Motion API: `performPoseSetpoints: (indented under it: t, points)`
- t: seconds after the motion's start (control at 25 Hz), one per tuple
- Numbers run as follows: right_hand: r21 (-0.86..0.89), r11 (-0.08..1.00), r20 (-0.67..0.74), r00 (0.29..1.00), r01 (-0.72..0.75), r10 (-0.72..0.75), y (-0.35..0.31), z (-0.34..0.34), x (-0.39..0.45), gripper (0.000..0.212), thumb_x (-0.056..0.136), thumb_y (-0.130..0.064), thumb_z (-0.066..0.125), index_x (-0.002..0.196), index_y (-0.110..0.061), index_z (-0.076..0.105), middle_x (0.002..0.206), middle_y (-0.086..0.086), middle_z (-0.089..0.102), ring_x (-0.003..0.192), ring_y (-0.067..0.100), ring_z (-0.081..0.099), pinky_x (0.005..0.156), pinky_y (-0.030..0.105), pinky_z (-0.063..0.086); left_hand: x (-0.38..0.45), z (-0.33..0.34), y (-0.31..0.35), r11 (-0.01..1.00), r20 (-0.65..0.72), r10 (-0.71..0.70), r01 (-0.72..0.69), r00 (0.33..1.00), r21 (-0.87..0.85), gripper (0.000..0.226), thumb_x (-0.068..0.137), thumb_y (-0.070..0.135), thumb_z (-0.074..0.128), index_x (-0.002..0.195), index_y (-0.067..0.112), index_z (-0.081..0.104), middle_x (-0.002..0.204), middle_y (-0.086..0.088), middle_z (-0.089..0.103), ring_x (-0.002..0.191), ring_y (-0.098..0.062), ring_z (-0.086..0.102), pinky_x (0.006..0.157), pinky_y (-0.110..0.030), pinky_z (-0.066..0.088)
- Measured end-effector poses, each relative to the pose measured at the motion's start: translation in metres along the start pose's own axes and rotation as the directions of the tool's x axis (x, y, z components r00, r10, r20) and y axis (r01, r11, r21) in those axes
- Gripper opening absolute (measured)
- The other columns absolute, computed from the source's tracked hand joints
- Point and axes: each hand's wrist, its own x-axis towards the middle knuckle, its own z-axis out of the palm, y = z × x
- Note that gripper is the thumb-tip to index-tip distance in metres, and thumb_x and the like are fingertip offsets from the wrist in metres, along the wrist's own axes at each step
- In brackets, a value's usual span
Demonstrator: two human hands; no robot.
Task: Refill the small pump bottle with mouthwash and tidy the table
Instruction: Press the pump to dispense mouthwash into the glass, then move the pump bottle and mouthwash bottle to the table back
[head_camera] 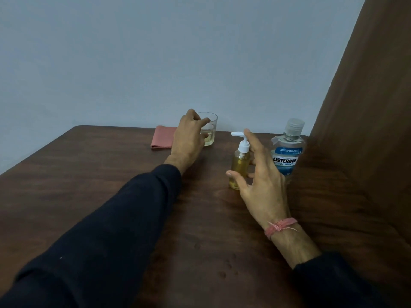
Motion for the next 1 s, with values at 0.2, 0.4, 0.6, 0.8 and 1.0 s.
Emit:
performPoseSetpoints:
  t: [0.2, 0.4, 0.6, 0.8, 1.0]
  points:
    - [0.007, 1.000, 0.006, 1.000, -0.004, 0.004, 0.002, 0.003, 0.000, 0.107, 0.088, -0.035, 0.088, 0.169, -0.047, 0.019, 0.151, -0.002, 0.057, 0.125, 0.023, 0.070, 0.092, 0.052, 0.067, 0.026, 0.018, -0.004, 1.000, 0.022, -0.026, 0.026, 0.999, -0.005, 0.046, 0.099, 0.007, 0.083, 0.144, 0.013, 0.077, 0.126, -0.011, 0.057, 0.122, -0.033, 0.060, 0.096, -0.051, 0.060]
    - [0.009, 1.000, -0.018, 1.000, 0.009, -0.009, 0.003, 0.003, 0.000, 0.106, 0.087, -0.034, 0.090, 0.169, -0.044, 0.024, 0.147, -0.005, 0.059, 0.121, 0.022, 0.072, 0.090, 0.049, 0.068, 0.018, 0.013, 0.004, 0.984, 0.022, -0.093, 0.095, 0.995, -0.148, 0.070, 0.092, 0.004, 0.084, 0.157, 0.018, 0.062, 0.135, -0.008, 0.055, 0.127, -0.029, 0.060, 0.096, -0.047, 0.061]
    - [0.052, 0.999, 0.000, 1.000, 0.013, -0.013, 0.000, -0.004, -0.001, 0.097, 0.091, -0.041, 0.086, 0.167, -0.046, 0.027, 0.145, -0.010, 0.058, 0.115, 0.018, 0.073, 0.088, 0.045, 0.068, -0.055, -0.019, 0.016, 0.915, 0.248, 0.148, -0.038, 0.957, -0.401, 0.064, 0.078, 0.017, 0.085, 0.134, 0.038, 0.062, 0.129, 0.016, 0.068, 0.120, -0.007, 0.064, 0.102, -0.040, 0.060]
    - [0.046, 0.999, -0.017, 1.000, 0.011, -0.010, -0.011, -0.016, 0.002, 0.072, 0.103, -0.037, 0.073, 0.163, -0.045, 0.035, 0.141, -0.013, 0.060, 0.116, 0.011, 0.070, 0.091, 0.040, 0.066, -0.108, -0.042, 0.042, 0.750, 0.422, 0.154, 0.173, 0.893, -0.639, 0.067, 0.079, 0.041, 0.090, 0.141, 0.044, 0.066, 0.126, 0.021, 0.076, 0.114, -0.002, 0.075, 0.096, -0.025, 0.063]
    - [-0.269, 0.961, 0.034, 0.997, 0.071, -0.065, -0.025, -0.043, 0.014, 0.061, 0.099, -0.030, 0.075, 0.156, -0.031, 0.053, 0.138, -0.007, 0.046, 0.117, 0.014, 0.064, 0.078, 0.034, 0.065, -0.105, -0.036, 0.062, 0.808, 0.339, 0.014, 0.189, 0.941, -0.558, 0.038, 0.085, 0.050, 0.090, 0.120, 0.039, 0.079, 0.113, 0.023, 0.079, 0.081, 0.012, 0.067, 0.083, -0.025, 0.055]
